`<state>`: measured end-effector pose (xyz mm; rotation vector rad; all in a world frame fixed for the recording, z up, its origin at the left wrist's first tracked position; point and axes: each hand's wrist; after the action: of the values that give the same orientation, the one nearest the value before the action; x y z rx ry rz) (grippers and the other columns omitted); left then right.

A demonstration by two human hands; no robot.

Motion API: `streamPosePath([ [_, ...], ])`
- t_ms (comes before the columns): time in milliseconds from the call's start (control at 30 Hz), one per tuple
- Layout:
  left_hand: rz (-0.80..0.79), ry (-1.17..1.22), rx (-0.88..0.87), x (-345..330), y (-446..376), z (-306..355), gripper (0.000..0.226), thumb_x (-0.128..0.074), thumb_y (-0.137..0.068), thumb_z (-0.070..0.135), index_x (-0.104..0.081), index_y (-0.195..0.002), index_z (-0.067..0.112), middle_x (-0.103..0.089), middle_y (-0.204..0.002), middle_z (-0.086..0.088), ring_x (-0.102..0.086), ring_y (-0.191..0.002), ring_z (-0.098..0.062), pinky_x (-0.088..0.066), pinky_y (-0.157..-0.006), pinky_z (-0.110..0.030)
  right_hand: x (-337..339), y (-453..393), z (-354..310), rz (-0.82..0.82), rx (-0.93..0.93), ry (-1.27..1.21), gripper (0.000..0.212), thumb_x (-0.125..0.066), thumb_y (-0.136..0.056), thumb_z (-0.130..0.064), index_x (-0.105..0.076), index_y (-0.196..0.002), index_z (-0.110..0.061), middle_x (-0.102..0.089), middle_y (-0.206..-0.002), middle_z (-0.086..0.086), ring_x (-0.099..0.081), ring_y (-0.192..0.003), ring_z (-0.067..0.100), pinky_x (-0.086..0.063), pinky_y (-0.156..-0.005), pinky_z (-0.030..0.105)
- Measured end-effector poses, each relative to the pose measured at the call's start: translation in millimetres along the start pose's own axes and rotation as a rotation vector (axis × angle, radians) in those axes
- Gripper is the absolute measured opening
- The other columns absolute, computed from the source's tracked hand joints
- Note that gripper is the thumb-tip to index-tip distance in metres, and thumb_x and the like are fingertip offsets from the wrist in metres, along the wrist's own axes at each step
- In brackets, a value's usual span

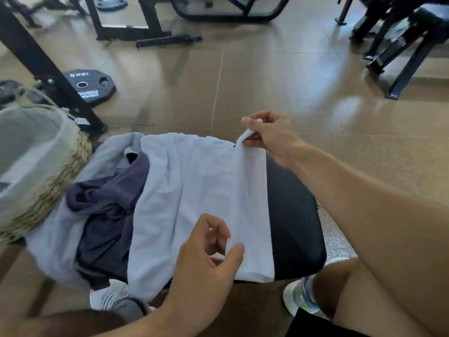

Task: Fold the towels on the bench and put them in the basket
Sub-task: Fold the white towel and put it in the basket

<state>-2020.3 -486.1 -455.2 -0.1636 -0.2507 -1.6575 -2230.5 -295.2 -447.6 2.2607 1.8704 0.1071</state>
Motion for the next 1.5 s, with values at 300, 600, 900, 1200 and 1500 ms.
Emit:
streamPosePath([
  [300, 0.055, -0.173, 0.143, 59.1, -7.3, -23.7, 0.027, -0.076, -0.083, 0.025, -0.050, -0.089, 0.031, -0.051, -0.063, 0.011, -0.043, -0.052, -0.009, -0.043, -0.061, -0.038, -57.4, -7.8, 18.7, -0.227, -0.009, 0.247, 0.018, -0.079, -0.084, -0.002, -0.070, -0.098, -0.010, -0.075, -0.101, 0.022, -0.074, -0.078, 0.024, -0.063, -0.075, 0.036],
  [600, -0.019, -0.280, 0.256, 90.0, -16.0, -46.1, 0.028, -0.072, -0.088, 0.023, -0.049, -0.094, 0.037, -0.060, -0.067, 0.009, -0.065, -0.059, -0.014, -0.059, -0.064, -0.050, -67.2, -22.7, 38.7, -0.268, 0.034, 0.455, 0.026, -0.076, -0.085, -0.004, -0.070, -0.107, -0.016, -0.077, -0.095, 0.007, -0.076, -0.078, 0.019, -0.059, -0.068, 0.030],
  [900, -0.141, -0.445, 0.384, 95.1, -29.4, -43.0, 0.038, -0.064, -0.078, 0.071, -0.059, -0.088, 0.035, -0.063, -0.067, 0.011, -0.068, -0.062, -0.013, -0.059, -0.062, -0.041, -39.6, -37.7, 27.6, -0.276, 0.103, 1.064, 0.041, -0.074, -0.085, -0.053, -0.069, -0.117, -0.028, -0.064, -0.114, -0.010, -0.060, -0.106, 0.012, -0.049, -0.093, 0.031],
  [1200, -0.203, -0.944, 0.314, 83.8, -39.4, -16.4, 0.051, -0.061, -0.073, 0.080, -0.051, -0.078, 0.030, -0.057, -0.084, 0.012, -0.053, -0.080, -0.015, -0.038, -0.071, -0.035, -32.3, -36.3, 22.2, -0.337, 0.073, 1.167, 0.045, -0.074, -0.081, -0.059, -0.065, -0.111, -0.027, -0.064, -0.105, -0.010, -0.060, -0.097, 0.013, -0.044, -0.074, 0.029],
  [1500, -0.279, -0.955, 0.305, 83.8, -47.8, -11.5, 0.047, -0.068, -0.073, 0.072, -0.053, -0.080, 0.028, -0.053, -0.078, 0.011, -0.051, -0.077, -0.016, -0.035, -0.065, -0.035, -12.6, -25.1, -4.4, -0.465, -0.056, 0.783, 0.044, -0.081, -0.083, -0.034, -0.067, -0.107, -0.001, -0.076, -0.098, 0.004, -0.071, -0.085, 0.016, -0.057, -0.073, 0.031],
])
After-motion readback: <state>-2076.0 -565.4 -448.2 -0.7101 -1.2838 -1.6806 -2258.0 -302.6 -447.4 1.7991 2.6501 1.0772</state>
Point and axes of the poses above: each hand's wrist, its own y-axis away from the middle knuckle, its own x-axis out of the back of the hand, z = x × y
